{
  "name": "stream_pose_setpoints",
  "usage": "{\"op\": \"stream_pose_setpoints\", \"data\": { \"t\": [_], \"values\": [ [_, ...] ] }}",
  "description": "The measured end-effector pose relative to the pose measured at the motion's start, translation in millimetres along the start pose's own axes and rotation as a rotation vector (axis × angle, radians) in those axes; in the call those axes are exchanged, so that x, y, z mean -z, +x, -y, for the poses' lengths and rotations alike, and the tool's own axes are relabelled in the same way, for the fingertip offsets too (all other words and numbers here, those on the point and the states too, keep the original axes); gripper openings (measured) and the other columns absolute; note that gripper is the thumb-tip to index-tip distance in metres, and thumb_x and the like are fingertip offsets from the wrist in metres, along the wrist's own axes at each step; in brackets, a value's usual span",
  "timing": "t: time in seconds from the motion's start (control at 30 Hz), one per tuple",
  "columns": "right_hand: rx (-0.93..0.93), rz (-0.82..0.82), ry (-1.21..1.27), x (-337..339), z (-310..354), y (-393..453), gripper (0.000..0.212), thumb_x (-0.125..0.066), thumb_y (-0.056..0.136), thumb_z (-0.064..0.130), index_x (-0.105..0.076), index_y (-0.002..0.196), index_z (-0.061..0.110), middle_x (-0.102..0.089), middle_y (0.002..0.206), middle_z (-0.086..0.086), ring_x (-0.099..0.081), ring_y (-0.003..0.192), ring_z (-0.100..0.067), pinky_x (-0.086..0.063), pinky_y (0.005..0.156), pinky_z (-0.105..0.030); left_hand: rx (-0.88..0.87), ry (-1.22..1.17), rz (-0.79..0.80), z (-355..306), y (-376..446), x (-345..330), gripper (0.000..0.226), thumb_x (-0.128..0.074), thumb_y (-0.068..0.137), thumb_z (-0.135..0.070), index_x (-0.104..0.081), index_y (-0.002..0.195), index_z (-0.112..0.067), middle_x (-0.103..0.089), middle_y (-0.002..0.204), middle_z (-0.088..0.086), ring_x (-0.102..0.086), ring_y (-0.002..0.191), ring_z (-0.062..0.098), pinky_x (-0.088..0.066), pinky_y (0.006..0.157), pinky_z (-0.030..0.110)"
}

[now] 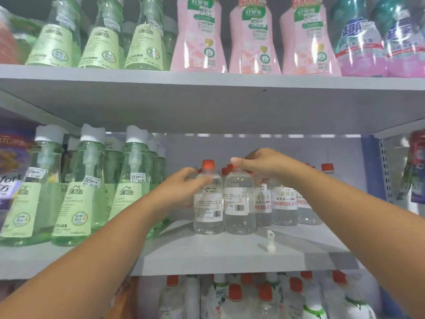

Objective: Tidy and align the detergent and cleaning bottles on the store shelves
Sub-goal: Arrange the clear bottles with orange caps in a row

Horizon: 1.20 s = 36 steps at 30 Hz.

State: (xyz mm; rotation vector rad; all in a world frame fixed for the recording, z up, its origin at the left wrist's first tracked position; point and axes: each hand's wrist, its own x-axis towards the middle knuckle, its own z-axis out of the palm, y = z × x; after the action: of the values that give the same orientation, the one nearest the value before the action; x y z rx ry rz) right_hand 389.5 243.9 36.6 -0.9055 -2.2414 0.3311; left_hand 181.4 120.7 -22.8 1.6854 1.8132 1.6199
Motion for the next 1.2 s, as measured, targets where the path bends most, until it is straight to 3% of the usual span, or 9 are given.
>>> {"op": "stream_pose_setpoints", "data": {
  "t": [0.13, 0.23, 0.43, 0.5, 0.6, 0.8, 0.93, 1.07, 1.2],
  "values": [
    [-0.027, -0.062, -0.008, -12.0, 1.3, 13.9, 0.071, -0.068, 0.078, 0.077, -0.069, 0.114, 0.016, -0.07, 0.093, 0.002, -0.071, 0.072, -0.015, -0.047, 0.054, -0.027, -0.062, 0.052, 0.023, 6.3, 0.1, -3.2, 0.039, -0.073, 0.09, -0.019, -0.056, 0.114, -0.045, -0.071, 0.098, -0.023, -0.071, 0.085, -0.007, -0.06, 0.08, 0.024],
    [0.002, -0.062, 0.105, -18.3, -5.9, 18.1, 0.062, -0.072, 0.083, 0.066, -0.069, 0.12, 0.016, -0.067, 0.094, 0.006, -0.065, 0.083, -0.013, -0.043, 0.057, -0.026, -0.053, 0.11, -0.037, 11.3, 1.7, -3.9, 0.044, -0.083, 0.082, -0.032, -0.06, 0.118, -0.039, -0.069, 0.11, -0.016, -0.068, 0.097, 0.001, -0.056, 0.089, 0.029],
    [0.096, -0.124, 0.281, -33.4, -20.8, 20.0, 0.014, -0.069, 0.093, 0.049, -0.061, 0.092, 0.038, -0.064, 0.09, 0.021, -0.06, 0.085, -0.001, -0.043, 0.063, -0.022, -0.012, 0.187, -0.105, 17.4, 3.1, -7.0, 0.057, -0.083, 0.075, -0.058, -0.052, 0.118, -0.038, -0.064, 0.11, -0.017, -0.065, 0.098, 0.002, -0.054, 0.084, 0.031],
    [0.112, -0.158, 0.329, -42.5, -24.2, 18.7, 0.026, -0.069, 0.089, 0.058, -0.062, 0.101, 0.035, -0.066, 0.097, 0.023, -0.062, 0.092, -0.001, -0.044, 0.066, -0.021, 0.024, 0.138, -0.019, 19.4, 1.4, -6.0, 0.051, -0.081, 0.08, -0.042, -0.052, 0.123, -0.041, -0.07, 0.107, -0.017, -0.073, 0.092, 0.004, -0.059, 0.088, 0.034],
    [0.099, -0.141, 0.398, -49.9, -26.6, 17.0, 0.048, -0.075, 0.074, 0.073, -0.066, 0.099, 0.033, -0.068, 0.095, 0.023, -0.063, 0.088, 0.001, -0.042, 0.062, -0.02, 0.011, 0.114, 0.005, 21.7, 1.4, -8.0, 0.05, -0.084, 0.08, -0.028, -0.055, 0.118, -0.041, -0.075, 0.09, -0.019, -0.074, 0.079, -0.002, -0.061, 0.072, 0.023],
    [0.105, -0.117, 0.471, -44.4, -32.8, 15.6, 0.026, -0.077, 0.082, 0.057, -0.063, 0.092, 0.039, -0.069, 0.092, 0.025, -0.065, 0.092, 0.002, -0.043, 0.065, -0.018, 0.014, 0.138, -0.061, 25.1, 0.0, -10.4, 0.062, -0.095, 0.067, -0.039, -0.055, 0.113, -0.037, -0.074, 0.091, -0.014, -0.071, 0.074, -0.007, -0.057, 0.066, 0.022],
    [0.116, -0.126, 0.432, -50.8, -29.8, 9.7, 0.057, -0.078, 0.072, 0.071, -0.06, 0.107, 0.031, -0.061, 0.102, 0.022, -0.061, 0.096, -0.003, -0.046, 0.073, -0.026, 0.101, 0.255, 0.121, 27.8, -6.3, -9.8, 0.07, -0.089, 0.065, -0.032, -0.048, 0.121, -0.038, -0.077, 0.101, -0.012, -0.075, 0.092, 0.008, -0.064, 0.077, 0.038],
    [0.118, -0.107, 0.457, -46.9, -32.2, 8.0, 0.046, -0.082, 0.075, 0.061, -0.066, 0.107, 0.032, -0.068, 0.103, 0.019, -0.063, 0.093, 0.001, -0.046, 0.066, -0.023, 0.116, 0.212, 0.07, 30.2, -6.5, -13.8, 0.08, -0.097, 0.066, -0.029, -0.045, 0.126, -0.029, -0.076, 0.09, -0.011, -0.072, 0.07, -0.003, -0.055, 0.054, 0.017],
    [0.107, -0.113, 0.484, -51.5, -33.8, 2.8, 0.05, -0.077, 0.077, 0.064, -0.068, 0.113, 0.031, -0.068, 0.109, 0.017, -0.064, 0.099, -0.004, -0.048, 0.073, -0.028, 0.123, 0.202, 0.095, 31.4, -5.3, -11.9, 0.081, -0.098, 0.064, -0.032, -0.044, 0.124, -0.031, -0.076, 0.085, -0.019, -0.072, 0.072, -0.005, -0.059, 0.058, 0.02]
  ]
}}
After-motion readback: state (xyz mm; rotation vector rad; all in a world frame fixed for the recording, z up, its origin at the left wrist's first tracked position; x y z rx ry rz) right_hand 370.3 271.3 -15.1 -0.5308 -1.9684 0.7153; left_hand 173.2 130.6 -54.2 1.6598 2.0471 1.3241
